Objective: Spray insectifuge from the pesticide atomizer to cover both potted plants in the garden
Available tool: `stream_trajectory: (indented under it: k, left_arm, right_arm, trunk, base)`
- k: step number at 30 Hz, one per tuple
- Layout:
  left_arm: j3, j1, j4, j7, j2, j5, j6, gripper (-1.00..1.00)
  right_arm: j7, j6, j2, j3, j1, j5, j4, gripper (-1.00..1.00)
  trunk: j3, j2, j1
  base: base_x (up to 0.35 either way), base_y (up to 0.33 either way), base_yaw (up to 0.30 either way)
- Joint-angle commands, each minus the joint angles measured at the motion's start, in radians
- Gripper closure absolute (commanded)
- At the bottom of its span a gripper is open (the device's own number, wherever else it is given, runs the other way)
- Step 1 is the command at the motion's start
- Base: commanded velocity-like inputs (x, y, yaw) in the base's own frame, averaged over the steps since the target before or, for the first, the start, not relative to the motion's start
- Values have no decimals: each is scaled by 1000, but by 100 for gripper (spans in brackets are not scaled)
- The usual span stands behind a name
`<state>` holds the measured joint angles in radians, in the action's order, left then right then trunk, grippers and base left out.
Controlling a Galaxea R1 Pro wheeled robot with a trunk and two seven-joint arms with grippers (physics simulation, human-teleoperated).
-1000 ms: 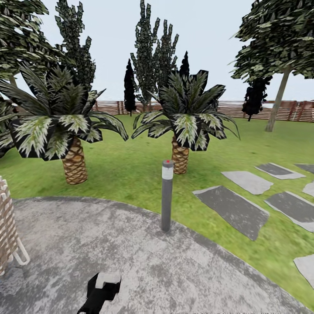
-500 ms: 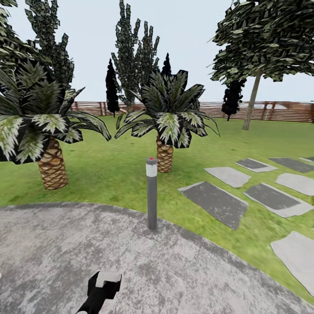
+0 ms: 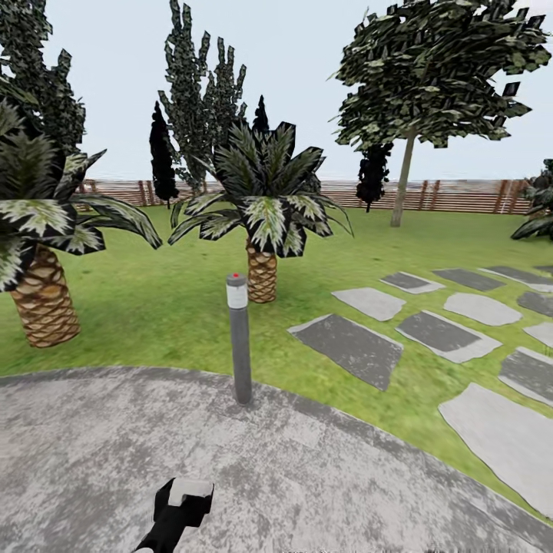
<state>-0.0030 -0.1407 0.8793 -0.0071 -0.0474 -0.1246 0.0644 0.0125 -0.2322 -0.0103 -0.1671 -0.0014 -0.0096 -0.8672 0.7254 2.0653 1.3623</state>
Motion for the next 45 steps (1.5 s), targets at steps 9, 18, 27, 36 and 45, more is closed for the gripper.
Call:
stream_trajectory:
  k: [9, 18, 27, 36, 45]
  left_arm:
    - [1, 0, 0, -1, 0, -10, 3, -100]
    - [1, 0, 0, -1, 0, -10, 3, -100]
    - [1, 0, 0, -1, 0, -10, 4, -100]
    - [0, 0, 0, -1, 0, -11, 5, -100]
    - [1, 0, 0, -1, 0, -12, 5, -100]
  right_arm:
    - [1, -6, 0, -2, 0, -1, -2, -100]
    - [1, -6, 0, -2, 0, -1, -2, -100]
    - [1, -6, 0, -2, 0, -1, -1, -100]
    - [1, -6, 0, -2, 0, -1, -2, -100]
    - [1, -6, 0, -2, 0, -1, -2, -100]
  trunk:
    - [25, 64, 34]
    - [50, 127, 69]
    - [53, 141, 77]
    - [49, 141, 77]
    - [45, 141, 77]
  base:
    - [0, 0, -259]
    - [0, 0, -259]
    - [0, 0, -259]
    - [0, -21, -259]
    - [0, -279, -259]
